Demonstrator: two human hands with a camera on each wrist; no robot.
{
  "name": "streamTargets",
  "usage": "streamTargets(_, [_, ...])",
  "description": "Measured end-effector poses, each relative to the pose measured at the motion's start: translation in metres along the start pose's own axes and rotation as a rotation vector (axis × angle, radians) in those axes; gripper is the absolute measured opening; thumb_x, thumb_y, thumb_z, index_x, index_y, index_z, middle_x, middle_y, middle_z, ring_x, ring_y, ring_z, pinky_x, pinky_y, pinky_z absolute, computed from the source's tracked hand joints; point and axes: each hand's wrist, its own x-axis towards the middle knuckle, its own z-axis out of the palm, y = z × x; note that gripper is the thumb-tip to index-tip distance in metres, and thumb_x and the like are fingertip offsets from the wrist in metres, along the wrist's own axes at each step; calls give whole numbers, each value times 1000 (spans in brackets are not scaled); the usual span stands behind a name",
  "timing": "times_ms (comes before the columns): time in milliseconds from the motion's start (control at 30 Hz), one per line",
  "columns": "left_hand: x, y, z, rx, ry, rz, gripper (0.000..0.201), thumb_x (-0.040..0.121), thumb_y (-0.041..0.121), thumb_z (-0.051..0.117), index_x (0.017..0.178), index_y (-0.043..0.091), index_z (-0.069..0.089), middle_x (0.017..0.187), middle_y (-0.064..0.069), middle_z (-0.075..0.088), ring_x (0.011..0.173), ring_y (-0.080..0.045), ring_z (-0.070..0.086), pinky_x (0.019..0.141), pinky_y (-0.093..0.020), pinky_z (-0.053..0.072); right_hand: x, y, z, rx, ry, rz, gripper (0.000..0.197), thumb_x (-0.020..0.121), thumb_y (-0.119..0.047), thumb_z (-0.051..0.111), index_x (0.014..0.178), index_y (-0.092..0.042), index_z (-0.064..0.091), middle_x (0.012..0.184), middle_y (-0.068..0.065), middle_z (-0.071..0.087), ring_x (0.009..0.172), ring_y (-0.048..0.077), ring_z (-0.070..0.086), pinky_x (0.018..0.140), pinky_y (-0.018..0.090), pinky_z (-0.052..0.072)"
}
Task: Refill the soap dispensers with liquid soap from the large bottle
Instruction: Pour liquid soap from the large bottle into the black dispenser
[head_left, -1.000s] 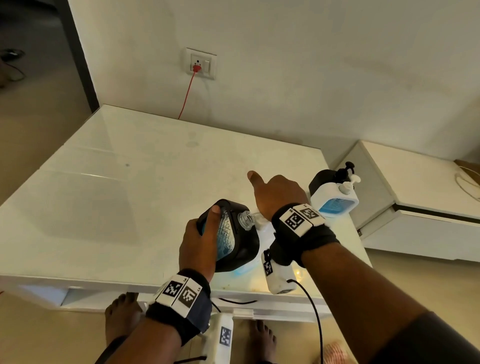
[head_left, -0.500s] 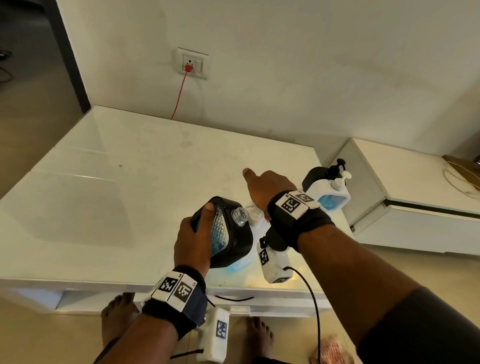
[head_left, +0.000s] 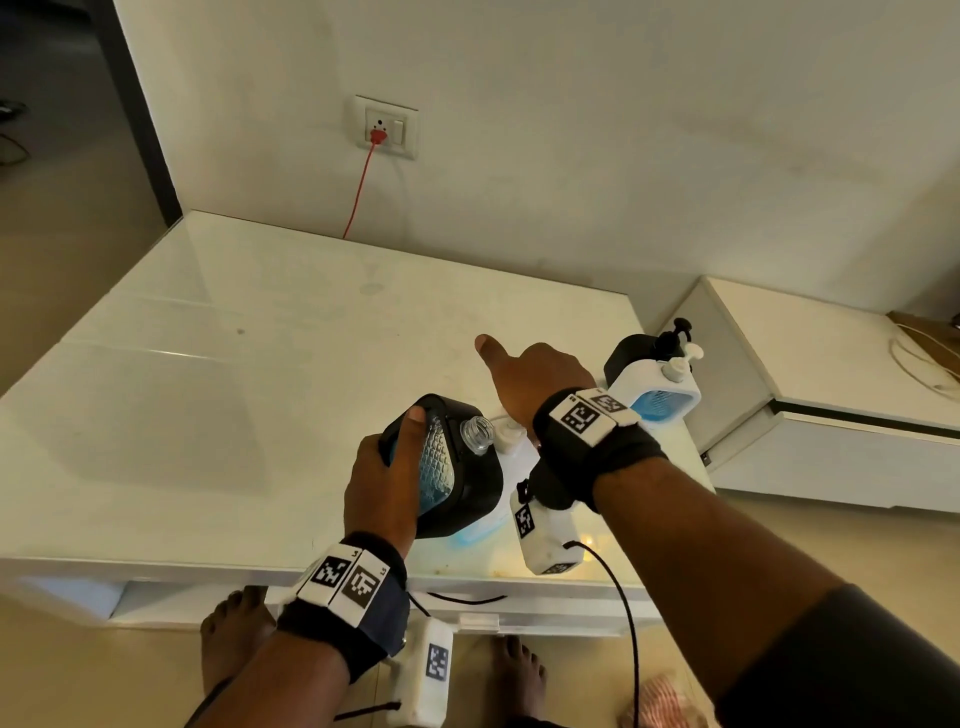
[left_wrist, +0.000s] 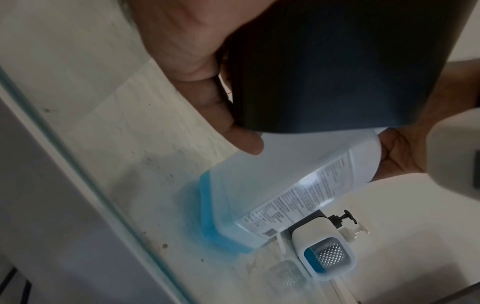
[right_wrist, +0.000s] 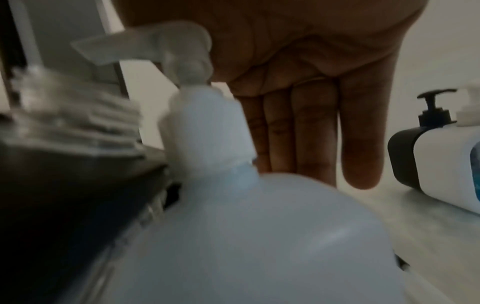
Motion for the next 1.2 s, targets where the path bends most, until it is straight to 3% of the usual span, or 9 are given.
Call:
streamTargets(67, [1,0,0,1,-1,4,109,56,104,41,120,19,67,109,-5,72,101,-27,68,92,-46,57,3,-1,-2,3,-32,-3,72,88,-79,25,71,-16,57,76,7,65,80,29,65,81,37,50])
streamTargets(167, [2,-1,1,7,-6,1,116,50,110,37,118,21,68,108,-4,73,100,-27,69,93,-48,57,4,-1,-1,6,1,0,70,88,-79,26,74,-18,58,82,6,67,81,28,64,75,35,44])
streamTargets(367, [1,-1,-1,-10,7,-23,102,58,100,43,120,22,66,111,-3,72,102,-27,68,96,-50,57,-4,0,5,-2,97,7,60,91,-73,33,72,-18,48,74,1,54,73,22,52,70,33,36])
streamTargets(500, [0,0,0,-14,16,-23,103,58,99,43,120,20,66,110,-4,72,101,-27,68,97,-51,56,-7,1,7,-15,137,1,60,93,-72,32,84,-16,52,76,2,52,78,25,53,72,34,37])
streamTargets(600, [-1,1,1,-25,17,-23,105,56,99,42,121,19,65,111,-5,71,103,-28,67,98,-51,55,-7,0,4,-32,93,-1,58,93,-70,34,80,-16,49,74,1,50,80,26,53,73,34,38])
streamTargets(767, [-3,4,2,-28,4,-26,107,55,102,42,121,20,65,111,-5,71,103,-28,67,96,-51,56,-1,-2,-5,-17,-30,-13,71,89,-77,31,71,-14,57,69,7,62,76,30,65,79,36,52])
streamTargets(933, [-2,4,0,-28,11,-34,110,53,105,42,121,22,65,112,-4,71,104,-28,67,99,-52,55,-2,-1,-2,-21,22,-17,69,90,-76,30,72,-15,58,72,5,63,76,26,63,71,33,43])
streamTargets(1033, [-2,2,0,-16,0,-27,115,48,111,39,119,24,66,110,-2,72,104,-28,68,99,-52,55,-6,0,0,-22,78,0,60,94,-71,32,71,-18,48,70,0,52,69,20,52,69,32,34])
streamTargets(1200, [-2,4,0,-18,15,-33,104,56,101,42,120,23,65,110,-3,71,103,-28,68,99,-52,55,-11,0,3,-46,111,5,57,96,-68,32,71,-18,44,69,-2,46,69,20,48,70,33,33])
